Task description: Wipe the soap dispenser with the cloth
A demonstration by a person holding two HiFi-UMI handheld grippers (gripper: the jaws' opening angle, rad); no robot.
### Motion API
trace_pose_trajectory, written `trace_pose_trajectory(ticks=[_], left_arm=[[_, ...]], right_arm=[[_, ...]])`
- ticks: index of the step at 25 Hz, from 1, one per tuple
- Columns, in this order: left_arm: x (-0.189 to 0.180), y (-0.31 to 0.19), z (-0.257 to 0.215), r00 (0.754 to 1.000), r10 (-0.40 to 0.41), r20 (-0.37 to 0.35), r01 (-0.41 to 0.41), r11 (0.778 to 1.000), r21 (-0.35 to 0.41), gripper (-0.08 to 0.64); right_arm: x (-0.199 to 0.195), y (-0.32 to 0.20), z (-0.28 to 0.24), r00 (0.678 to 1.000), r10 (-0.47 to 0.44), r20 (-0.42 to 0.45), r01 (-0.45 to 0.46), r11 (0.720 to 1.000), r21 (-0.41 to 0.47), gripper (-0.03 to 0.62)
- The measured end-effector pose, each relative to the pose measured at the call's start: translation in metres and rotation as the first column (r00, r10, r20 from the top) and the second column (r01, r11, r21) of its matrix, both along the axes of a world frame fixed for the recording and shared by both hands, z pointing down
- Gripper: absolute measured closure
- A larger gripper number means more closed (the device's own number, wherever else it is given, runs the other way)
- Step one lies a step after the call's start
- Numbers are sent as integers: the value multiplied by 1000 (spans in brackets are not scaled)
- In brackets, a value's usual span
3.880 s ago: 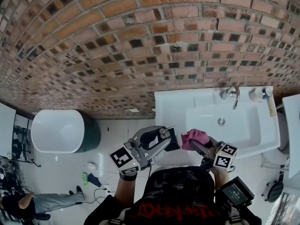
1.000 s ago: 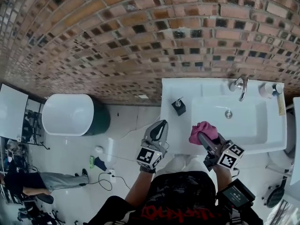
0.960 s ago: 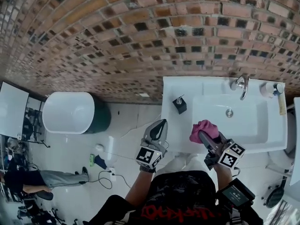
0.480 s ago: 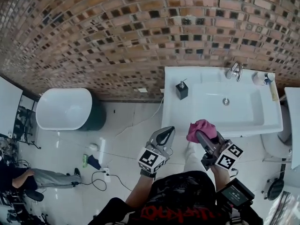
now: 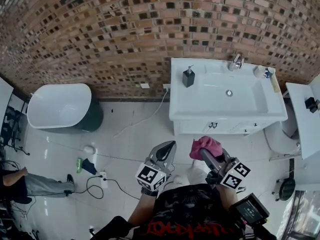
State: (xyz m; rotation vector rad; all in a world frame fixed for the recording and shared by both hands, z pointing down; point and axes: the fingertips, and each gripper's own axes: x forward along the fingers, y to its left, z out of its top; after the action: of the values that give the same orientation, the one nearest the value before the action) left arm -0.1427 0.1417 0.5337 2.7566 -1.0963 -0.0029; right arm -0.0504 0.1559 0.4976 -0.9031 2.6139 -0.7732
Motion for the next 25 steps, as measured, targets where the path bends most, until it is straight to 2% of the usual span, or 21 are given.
trace_pose_trajectory(ticks=[6,12,19,25], left_arm=[[12,53,-34,999,-19,-40,20,1000,23,558],[61,83,-40,1000,28,1,-28,999,39,557],[145,130,-57,999,47,21,-48,998,29,557],[166,153,-37,996,11,83,-12,1000,15,557]], right_arm=[[24,44,-19,999,35,3,-36,998,48,508],[80,82,-39,995,93,31,-95,992,84,508],[150,115,-34,994,75,75,-79,995,54,508],[173,121,-24,993,44,108,-53,996,75,508]])
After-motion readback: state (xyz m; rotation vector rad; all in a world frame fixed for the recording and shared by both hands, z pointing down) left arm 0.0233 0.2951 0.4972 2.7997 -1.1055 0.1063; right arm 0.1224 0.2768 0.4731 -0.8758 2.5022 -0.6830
